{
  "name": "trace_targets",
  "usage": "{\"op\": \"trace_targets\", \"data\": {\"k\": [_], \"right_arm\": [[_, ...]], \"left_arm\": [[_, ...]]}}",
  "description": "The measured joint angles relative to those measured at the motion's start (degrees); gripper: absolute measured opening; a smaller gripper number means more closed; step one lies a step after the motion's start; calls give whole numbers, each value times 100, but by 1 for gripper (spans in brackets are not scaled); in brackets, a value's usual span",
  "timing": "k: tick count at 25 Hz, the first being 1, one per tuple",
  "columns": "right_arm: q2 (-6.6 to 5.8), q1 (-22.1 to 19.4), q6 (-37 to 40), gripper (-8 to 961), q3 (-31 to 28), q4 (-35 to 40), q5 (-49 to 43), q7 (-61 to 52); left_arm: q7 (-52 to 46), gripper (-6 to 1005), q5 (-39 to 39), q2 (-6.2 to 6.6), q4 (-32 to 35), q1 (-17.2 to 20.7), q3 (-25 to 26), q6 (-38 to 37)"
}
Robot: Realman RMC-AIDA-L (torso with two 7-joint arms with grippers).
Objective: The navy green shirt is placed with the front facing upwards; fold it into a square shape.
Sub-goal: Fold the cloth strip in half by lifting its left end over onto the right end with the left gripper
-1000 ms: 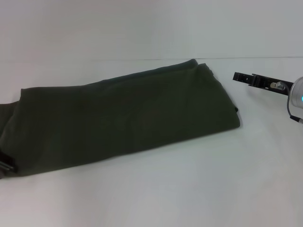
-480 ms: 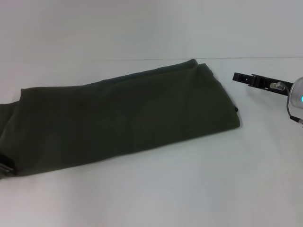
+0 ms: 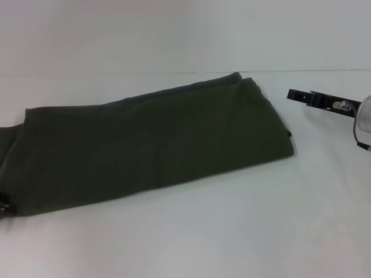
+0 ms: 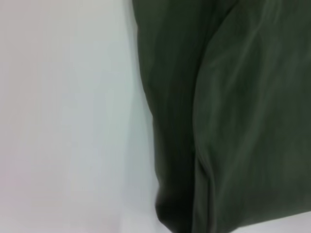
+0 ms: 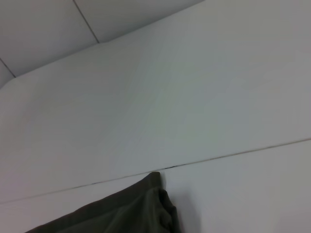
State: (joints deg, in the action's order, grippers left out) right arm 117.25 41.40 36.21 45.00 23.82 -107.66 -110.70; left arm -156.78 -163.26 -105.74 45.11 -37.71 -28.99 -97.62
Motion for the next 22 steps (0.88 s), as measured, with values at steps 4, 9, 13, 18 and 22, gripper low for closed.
{"op": "trace_targets", "data": {"k": [4,9,13,18,22], "right_arm": [[-1,-4,0,772,-15,0,0,2],[-1,-45,0,773,-25,32,6,4],[-1,-80,0,772,-43,50,29,-7],[-1,-82,-1,772,-45,72,33,-23],[8,-83,0,773,-44,103,35,-25]], "left_arm": [[-4,814,27,-63,-25,103,634,-68],[-15,823,50,-77,-65,252,1235,-104],[-21,830,142,-80,-90,469,1376,-114],[18,844,495,-124,-331,724,1626,-27],[46,844,860,-122,-451,871,1688,111]]}}
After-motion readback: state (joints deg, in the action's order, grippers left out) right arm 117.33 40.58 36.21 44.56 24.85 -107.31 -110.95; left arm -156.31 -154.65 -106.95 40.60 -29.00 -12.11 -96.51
